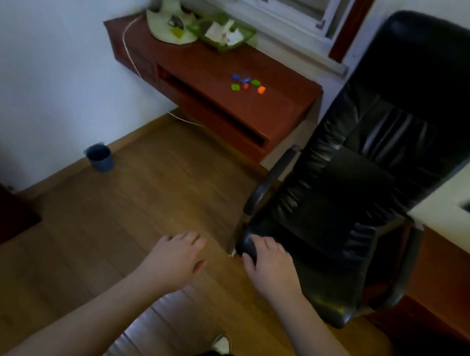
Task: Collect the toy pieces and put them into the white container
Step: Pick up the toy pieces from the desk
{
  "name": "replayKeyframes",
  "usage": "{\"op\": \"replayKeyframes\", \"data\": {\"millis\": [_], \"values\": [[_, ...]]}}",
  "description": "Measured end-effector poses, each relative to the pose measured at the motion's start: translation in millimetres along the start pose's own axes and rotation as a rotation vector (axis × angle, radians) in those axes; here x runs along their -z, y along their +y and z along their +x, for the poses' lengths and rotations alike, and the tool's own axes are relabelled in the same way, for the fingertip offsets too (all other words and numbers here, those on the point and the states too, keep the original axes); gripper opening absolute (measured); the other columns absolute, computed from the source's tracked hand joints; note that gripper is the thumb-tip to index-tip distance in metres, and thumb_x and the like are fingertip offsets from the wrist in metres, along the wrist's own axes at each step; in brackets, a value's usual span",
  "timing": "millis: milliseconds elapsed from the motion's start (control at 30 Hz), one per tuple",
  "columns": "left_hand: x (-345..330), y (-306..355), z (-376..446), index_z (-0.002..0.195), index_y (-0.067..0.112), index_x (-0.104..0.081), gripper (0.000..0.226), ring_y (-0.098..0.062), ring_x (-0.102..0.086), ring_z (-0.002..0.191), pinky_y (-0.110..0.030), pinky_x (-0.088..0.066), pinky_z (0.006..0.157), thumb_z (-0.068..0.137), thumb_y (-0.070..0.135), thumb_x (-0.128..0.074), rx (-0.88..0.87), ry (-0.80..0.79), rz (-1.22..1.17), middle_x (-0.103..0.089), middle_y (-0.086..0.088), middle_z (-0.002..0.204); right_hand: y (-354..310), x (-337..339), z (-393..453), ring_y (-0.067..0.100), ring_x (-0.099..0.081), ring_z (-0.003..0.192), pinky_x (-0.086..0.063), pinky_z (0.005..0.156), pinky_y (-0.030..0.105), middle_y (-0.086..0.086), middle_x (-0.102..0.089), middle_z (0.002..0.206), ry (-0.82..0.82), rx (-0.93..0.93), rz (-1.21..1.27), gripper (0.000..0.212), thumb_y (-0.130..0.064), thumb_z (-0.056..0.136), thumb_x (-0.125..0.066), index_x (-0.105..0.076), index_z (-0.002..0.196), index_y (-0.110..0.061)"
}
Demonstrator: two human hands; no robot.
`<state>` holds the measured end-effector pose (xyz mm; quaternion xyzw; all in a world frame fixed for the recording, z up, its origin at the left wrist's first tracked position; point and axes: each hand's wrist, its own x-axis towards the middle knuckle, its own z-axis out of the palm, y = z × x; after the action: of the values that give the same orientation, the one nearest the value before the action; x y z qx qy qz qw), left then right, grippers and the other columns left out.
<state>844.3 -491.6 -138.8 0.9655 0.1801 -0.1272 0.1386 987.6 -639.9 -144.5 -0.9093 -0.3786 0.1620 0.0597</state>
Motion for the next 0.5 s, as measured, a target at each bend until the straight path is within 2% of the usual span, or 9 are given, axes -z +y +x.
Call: {"op": "replayKeyframes", "data": {"millis": [300,500], "values": [[66,-14,88,0.145,0.022,-0.029,0.052,-0.021,-0.037,0.135,-0.042,-0.036,0.107,0.098,0.044,-0.036,0.153,0.077,0.042,-0.039,-0.004,0.148,-3,59,120,0.02,-0.044,0.131,-0.038,0.108,0.037,0.0,-0.046,0.143,0.01,0.202,-0.011,0.052,-0.045,0.099,-0.038,-0.034,0.146,-0.024],[80,-42,127,0.146,0.023,-0.029,0.053,-0.02,-0.037,0.136,-0.043,-0.034,0.108,0.098,0.043,-0.037,0.192,0.058,0.031,-0.039,-0.004,0.148,-14,74,183,0.018,-0.043,0.132,-0.039,0.109,0.038,-0.001,-0.043,0.145,0.01,0.198,0.032,0.054,-0.045,0.098,-0.042,-0.033,0.147,-0.026]]}}
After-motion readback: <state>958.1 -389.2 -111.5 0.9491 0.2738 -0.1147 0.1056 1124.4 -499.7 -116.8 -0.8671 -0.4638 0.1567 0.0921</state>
